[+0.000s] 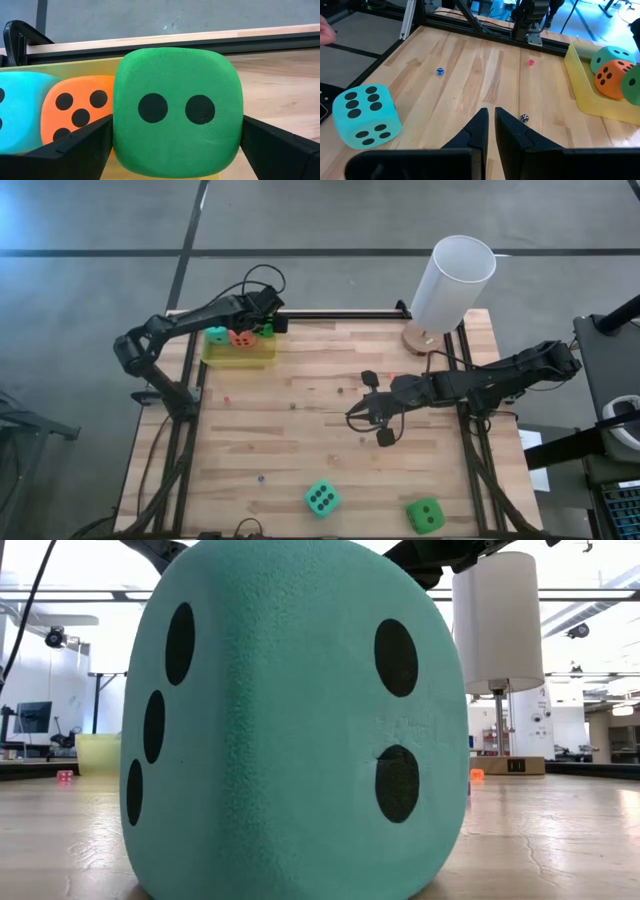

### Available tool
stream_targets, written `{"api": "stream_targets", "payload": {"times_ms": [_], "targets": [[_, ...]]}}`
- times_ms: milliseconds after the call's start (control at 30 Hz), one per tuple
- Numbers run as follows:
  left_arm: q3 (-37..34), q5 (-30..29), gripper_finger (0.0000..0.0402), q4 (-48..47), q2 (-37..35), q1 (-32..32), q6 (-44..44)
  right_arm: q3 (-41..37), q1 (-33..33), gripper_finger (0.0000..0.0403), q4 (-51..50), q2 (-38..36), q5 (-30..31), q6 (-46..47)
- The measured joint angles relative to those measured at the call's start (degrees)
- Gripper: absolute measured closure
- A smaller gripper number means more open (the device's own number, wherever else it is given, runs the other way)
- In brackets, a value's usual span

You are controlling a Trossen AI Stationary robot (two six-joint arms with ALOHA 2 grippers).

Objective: Pick & Place Dice
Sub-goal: Put the top green large die into the yellow bin

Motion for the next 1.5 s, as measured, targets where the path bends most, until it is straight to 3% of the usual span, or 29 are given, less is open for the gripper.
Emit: {"api": "stream_targets", "payload": {"times_ms": [567,1500], "targets": [[1.3,1.0,0.0002,-2.0,-0.5,0.3,0.5,0.0,0.0,0.0374,0.0,0.0,0.0,0.0],[-6.5,1.9,0.0002,6.3,-0.4,1.0,-0.6,0.0,0.0,0.0374,0.0,0.0,0.0,0.0]]}}
